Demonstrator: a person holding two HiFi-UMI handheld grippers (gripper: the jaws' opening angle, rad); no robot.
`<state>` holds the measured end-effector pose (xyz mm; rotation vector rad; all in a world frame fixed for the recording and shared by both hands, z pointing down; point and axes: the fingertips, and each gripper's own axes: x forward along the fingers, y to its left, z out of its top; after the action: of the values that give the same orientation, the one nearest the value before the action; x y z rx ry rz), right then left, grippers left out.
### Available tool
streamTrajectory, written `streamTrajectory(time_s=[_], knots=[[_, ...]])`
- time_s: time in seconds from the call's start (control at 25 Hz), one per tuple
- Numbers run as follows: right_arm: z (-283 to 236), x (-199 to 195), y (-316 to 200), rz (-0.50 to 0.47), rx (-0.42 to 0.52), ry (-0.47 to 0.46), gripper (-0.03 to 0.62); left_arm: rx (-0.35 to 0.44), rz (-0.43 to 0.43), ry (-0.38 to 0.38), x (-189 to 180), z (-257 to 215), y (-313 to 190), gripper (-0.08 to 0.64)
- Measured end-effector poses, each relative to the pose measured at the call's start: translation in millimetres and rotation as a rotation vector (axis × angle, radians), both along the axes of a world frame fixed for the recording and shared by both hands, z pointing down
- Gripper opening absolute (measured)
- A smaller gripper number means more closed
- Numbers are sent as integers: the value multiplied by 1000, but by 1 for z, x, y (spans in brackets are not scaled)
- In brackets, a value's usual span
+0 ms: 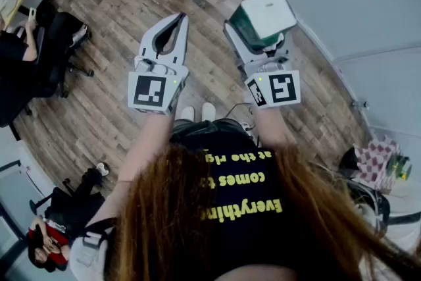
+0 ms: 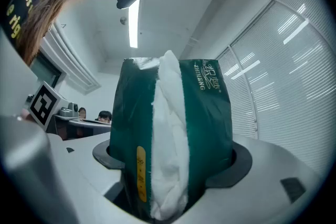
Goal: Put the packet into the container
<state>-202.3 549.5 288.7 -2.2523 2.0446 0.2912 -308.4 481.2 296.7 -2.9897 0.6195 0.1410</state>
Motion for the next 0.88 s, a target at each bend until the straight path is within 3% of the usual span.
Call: streamTrajectory(time_s=[0.88], knots=[[4, 49, -6, -32, 10, -8, 420, -22, -27, -6, 49, 6, 0, 2]])
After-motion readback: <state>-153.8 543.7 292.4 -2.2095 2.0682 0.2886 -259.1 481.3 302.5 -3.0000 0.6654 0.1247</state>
